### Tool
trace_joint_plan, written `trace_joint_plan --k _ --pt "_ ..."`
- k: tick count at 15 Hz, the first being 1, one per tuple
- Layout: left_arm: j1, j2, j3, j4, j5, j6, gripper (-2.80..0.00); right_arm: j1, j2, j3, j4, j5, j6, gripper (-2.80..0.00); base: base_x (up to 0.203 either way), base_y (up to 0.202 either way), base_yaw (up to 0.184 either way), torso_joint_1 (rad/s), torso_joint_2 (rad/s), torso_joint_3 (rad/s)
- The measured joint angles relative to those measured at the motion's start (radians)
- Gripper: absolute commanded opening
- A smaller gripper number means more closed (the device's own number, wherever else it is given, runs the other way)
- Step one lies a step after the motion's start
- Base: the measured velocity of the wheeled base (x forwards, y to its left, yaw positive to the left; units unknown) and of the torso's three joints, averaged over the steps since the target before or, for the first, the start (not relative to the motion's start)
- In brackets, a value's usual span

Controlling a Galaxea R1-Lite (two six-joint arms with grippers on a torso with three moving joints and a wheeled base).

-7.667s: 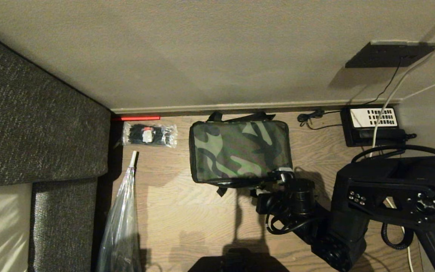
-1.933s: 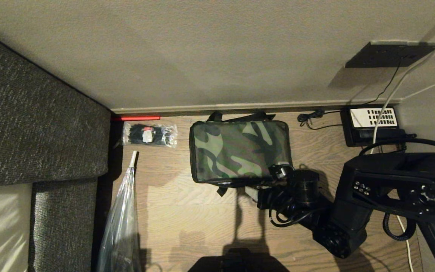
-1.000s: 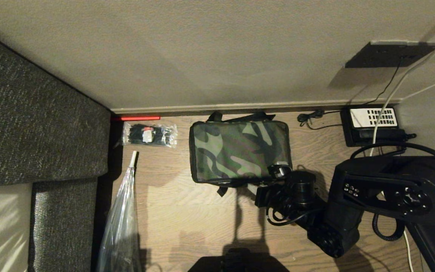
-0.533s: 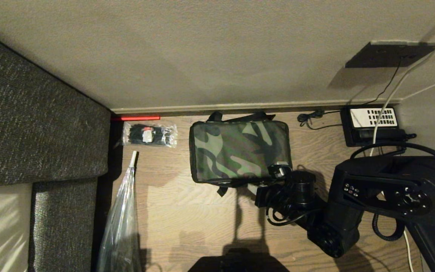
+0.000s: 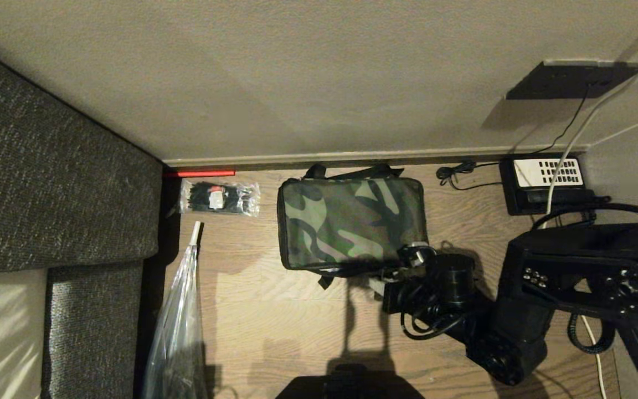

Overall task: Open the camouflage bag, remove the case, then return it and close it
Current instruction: Open the top of the storage box

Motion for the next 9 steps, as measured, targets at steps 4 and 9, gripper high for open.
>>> trace_joint_plan --k 4,9 --pt "0.0 0.0 0.0 0.001 0.001 0.0 -2.8 -0.007 -0.093 0.088 0.041 0.033 -0.023 -2.8 0.0 0.0 0.0 0.0 0.0 0.0" --pt "0.0 0.0 0.0 0.0 0.0 0.0 -2.8 -0.012 -0.153 0.119 0.076 0.037 -0.043 -2.8 0.0 0.0 0.0 0.0 0.0 0.0"
